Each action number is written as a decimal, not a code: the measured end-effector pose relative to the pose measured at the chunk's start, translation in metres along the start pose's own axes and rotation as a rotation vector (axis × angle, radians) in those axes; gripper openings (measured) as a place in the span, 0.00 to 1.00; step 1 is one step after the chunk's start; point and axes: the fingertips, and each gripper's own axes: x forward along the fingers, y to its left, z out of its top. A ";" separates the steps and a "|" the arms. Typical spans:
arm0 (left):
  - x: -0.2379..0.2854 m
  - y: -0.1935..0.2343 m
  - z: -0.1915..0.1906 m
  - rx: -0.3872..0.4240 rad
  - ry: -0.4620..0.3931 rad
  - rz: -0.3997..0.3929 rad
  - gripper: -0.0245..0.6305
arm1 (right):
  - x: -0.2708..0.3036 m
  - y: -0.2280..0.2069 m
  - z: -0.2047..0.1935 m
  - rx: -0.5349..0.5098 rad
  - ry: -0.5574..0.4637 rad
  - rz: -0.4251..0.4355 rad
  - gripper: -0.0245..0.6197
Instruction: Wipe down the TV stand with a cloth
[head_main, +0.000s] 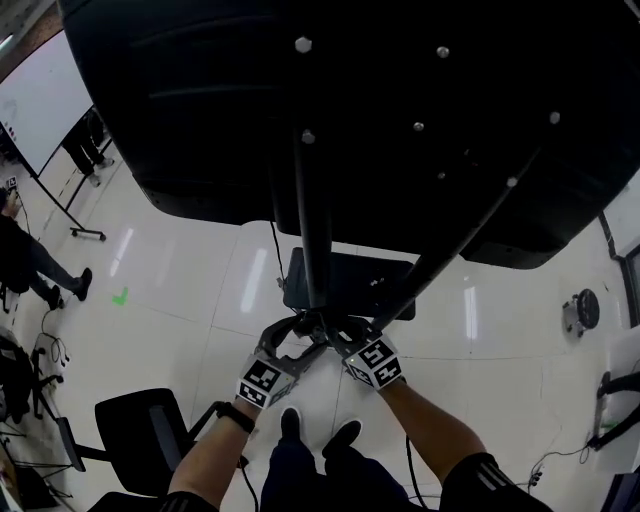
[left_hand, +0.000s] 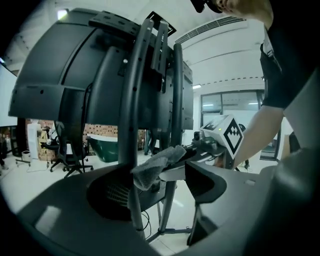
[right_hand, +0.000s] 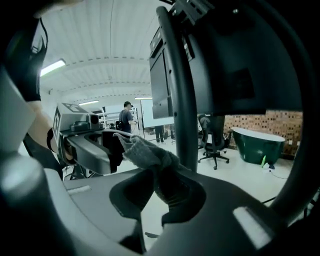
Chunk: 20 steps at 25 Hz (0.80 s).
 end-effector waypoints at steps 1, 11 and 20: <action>-0.003 -0.005 0.013 0.017 -0.013 -0.001 0.57 | -0.011 0.001 0.015 0.004 -0.023 -0.011 0.09; -0.032 -0.070 0.133 0.171 -0.152 -0.146 0.57 | -0.119 0.014 0.152 -0.077 -0.205 -0.113 0.09; -0.044 -0.121 0.257 0.363 -0.305 -0.275 0.57 | -0.242 0.000 0.288 -0.156 -0.382 -0.242 0.09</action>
